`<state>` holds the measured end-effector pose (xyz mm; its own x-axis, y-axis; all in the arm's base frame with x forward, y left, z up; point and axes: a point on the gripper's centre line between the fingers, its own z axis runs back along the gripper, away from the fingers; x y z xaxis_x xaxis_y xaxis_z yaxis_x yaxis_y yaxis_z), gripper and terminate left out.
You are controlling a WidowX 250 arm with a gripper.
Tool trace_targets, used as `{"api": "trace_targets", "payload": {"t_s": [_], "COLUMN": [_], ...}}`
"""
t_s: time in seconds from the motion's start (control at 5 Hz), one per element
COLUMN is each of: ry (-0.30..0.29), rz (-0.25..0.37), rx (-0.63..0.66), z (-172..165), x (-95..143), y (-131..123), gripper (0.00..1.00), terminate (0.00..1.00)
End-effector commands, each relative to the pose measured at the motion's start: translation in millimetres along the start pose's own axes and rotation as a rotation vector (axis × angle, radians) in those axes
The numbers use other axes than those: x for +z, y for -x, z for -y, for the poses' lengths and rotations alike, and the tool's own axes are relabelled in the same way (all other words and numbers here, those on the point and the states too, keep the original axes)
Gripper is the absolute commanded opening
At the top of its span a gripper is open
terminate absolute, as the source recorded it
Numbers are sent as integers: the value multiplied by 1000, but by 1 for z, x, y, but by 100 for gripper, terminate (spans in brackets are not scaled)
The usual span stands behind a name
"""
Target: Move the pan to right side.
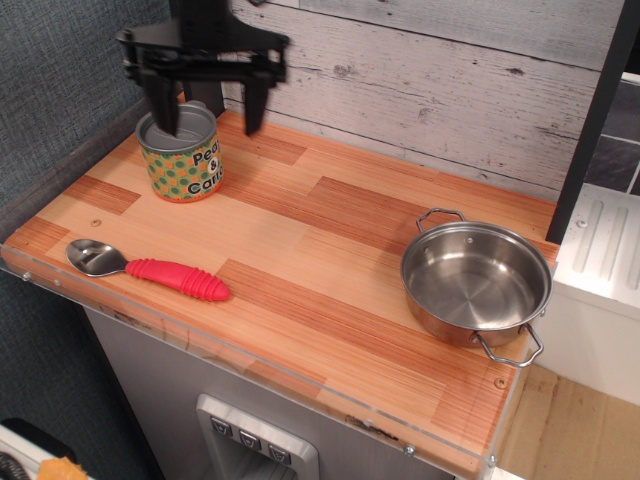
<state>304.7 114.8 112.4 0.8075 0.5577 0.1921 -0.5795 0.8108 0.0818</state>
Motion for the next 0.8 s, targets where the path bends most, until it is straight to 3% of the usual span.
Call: {"api": "trace_targets", "payload": {"t_s": [0.0,0.2,0.4,0.6], "ry": [-18,19,19,19], "rz": [82,131,131,131], "rx": [62,45,45,45], "z": [-19,-24,-24,-24], "x": [2,-2,-2,-2], "y": [-48,-65,-65,-65], "gripper": [100,100,100,100], "terminate": [0,0,0,100]}}
